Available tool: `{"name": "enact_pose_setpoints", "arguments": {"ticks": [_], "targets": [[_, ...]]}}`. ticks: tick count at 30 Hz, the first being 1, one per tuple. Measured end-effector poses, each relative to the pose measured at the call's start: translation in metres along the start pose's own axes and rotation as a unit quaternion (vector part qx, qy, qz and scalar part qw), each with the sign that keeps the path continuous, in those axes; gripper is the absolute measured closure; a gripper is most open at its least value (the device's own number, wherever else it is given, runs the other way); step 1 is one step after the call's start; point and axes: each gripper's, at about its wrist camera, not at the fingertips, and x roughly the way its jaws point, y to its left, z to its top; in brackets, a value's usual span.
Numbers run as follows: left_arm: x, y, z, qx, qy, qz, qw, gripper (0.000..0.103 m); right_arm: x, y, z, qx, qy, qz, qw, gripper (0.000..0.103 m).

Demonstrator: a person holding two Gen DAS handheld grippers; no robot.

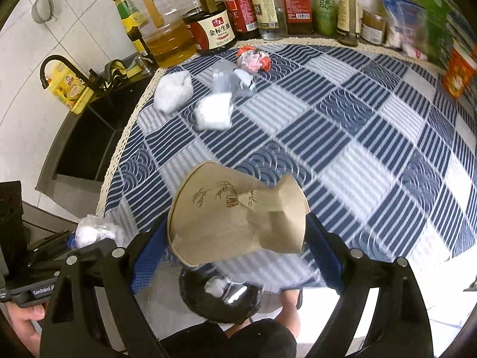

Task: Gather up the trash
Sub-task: 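Carry the plastic bag and brown paper cup down to the black bin, then open the left tool over the bin while the right tool releases the paper cup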

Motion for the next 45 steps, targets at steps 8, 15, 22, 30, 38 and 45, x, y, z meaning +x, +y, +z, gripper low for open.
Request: {"name": "enact_pose_setpoints", "arguments": {"ticks": [8, 15, 22, 30, 38, 45], "targets": [[-0.012, 0.006, -0.029, 0.022, 0.010, -0.007, 0.9997, 0.058, -0.011, 0.020, -0.045, 0.024, 0.001, 0.015, 1.000, 0.016], [-0.014, 0.014, -0.057, 0.027, 0.027, -0.009, 0.9992, 0.058, -0.003, 0.036, -0.081, 0.041, 0.021, 0.033, 0.998, 0.016], [-0.005, 0.026, -0.077, 0.018, 0.046, -0.007, 0.9988, 0.058, 0.012, 0.045, -0.106, 0.051, 0.045, 0.047, 0.997, 0.016], [0.014, 0.043, -0.101, -0.002, 0.079, 0.000, 0.9969, 0.058, 0.038, 0.044, -0.128, 0.072, 0.085, 0.066, 0.992, 0.016], [0.040, 0.060, -0.121, -0.024, 0.109, 0.009, 0.9937, 0.058, 0.067, 0.033, -0.149, 0.106, 0.129, 0.075, 0.983, 0.016], [0.066, 0.076, -0.134, -0.046, 0.137, 0.022, 0.9893, 0.058, 0.102, 0.020, -0.171, 0.159, 0.182, 0.099, 0.965, 0.016]]}}
